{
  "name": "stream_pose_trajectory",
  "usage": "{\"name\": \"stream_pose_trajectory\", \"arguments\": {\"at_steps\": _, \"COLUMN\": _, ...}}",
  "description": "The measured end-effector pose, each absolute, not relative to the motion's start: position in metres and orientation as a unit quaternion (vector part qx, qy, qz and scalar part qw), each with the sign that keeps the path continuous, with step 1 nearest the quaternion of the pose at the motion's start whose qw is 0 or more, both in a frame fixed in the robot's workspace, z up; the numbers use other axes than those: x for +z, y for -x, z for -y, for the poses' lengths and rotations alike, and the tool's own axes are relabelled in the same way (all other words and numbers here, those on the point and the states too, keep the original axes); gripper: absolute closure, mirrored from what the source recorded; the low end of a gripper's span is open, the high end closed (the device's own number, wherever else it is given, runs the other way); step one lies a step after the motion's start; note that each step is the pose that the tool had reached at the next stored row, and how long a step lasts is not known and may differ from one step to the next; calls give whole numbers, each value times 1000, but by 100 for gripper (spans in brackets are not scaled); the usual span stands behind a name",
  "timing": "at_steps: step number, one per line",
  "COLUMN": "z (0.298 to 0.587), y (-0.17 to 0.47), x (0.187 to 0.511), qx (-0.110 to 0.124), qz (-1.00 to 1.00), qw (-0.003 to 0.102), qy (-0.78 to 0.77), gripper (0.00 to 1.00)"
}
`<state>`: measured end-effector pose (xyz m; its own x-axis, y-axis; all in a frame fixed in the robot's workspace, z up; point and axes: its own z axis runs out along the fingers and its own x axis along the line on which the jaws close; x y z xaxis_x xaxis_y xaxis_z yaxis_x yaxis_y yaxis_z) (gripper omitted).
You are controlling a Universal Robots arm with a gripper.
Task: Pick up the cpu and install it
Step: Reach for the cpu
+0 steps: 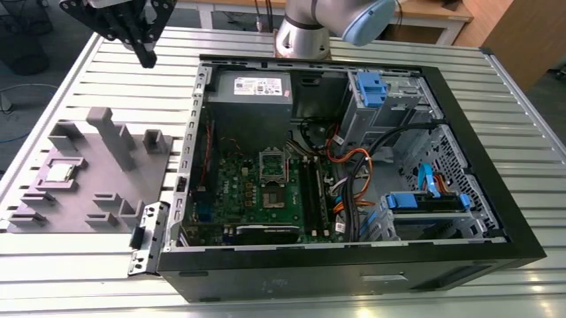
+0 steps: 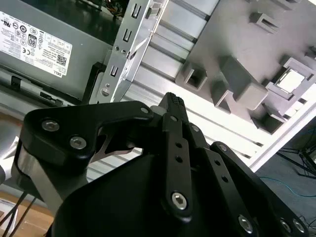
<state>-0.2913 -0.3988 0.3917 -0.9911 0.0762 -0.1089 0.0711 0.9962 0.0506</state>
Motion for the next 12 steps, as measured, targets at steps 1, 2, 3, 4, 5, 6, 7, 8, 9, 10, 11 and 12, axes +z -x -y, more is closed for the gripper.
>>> {"name": "stream_pose_trajectory", "arguments": {"at_steps": 1, "z": 399, "y": 293, "x": 392, "qx": 23, "qz": -997, "qw": 56, "qy": -37, "gripper": 89}}
{"name": "stream_pose_trajectory", "arguments": {"at_steps": 2, "z": 399, "y": 295, "x": 392, "qx": 23, "qz": -997, "qw": 56, "qy": -37, "gripper": 89}}
{"name": "stream_pose_trajectory", "arguments": {"at_steps": 3, "z": 399, "y": 298, "x": 392, "qx": 23, "qz": -997, "qw": 57, "qy": -37, "gripper": 89}}
{"name": "stream_pose_trajectory", "arguments": {"at_steps": 4, "z": 399, "y": 300, "x": 392, "qx": 23, "qz": -997, "qw": 57, "qy": -37, "gripper": 89}}
{"name": "stream_pose_trajectory", "arguments": {"at_steps": 5, "z": 399, "y": 302, "x": 391, "qx": 23, "qz": -997, "qw": 58, "qy": -37, "gripper": 89}}
{"name": "stream_pose_trajectory", "arguments": {"at_steps": 6, "z": 399, "y": 304, "x": 391, "qx": 23, "qz": -997, "qw": 58, "qy": -37, "gripper": 89}}
{"name": "stream_pose_trajectory", "arguments": {"at_steps": 7, "z": 399, "y": 306, "x": 391, "qx": 23, "qz": -997, "qw": 59, "qy": -37, "gripper": 89}}
{"name": "stream_pose_trajectory", "arguments": {"at_steps": 8, "z": 399, "y": 309, "x": 391, "qx": 23, "qz": -997, "qw": 59, "qy": -37, "gripper": 89}}
{"name": "stream_pose_trajectory", "arguments": {"at_steps": 9, "z": 399, "y": 311, "x": 391, "qx": 23, "qz": -997, "qw": 60, "qy": -37, "gripper": 89}}
{"name": "stream_pose_trajectory", "arguments": {"at_steps": 10, "z": 399, "y": 313, "x": 391, "qx": 23, "qz": -997, "qw": 60, "qy": -37, "gripper": 89}}
{"name": "stream_pose_trajectory", "arguments": {"at_steps": 11, "z": 399, "y": 315, "x": 391, "qx": 23, "qz": -997, "qw": 61, "qy": -37, "gripper": 89}}
{"name": "stream_pose_trajectory", "arguments": {"at_steps": 12, "z": 399, "y": 317, "x": 391, "qx": 23, "qz": -997, "qw": 61, "qy": -37, "gripper": 89}}
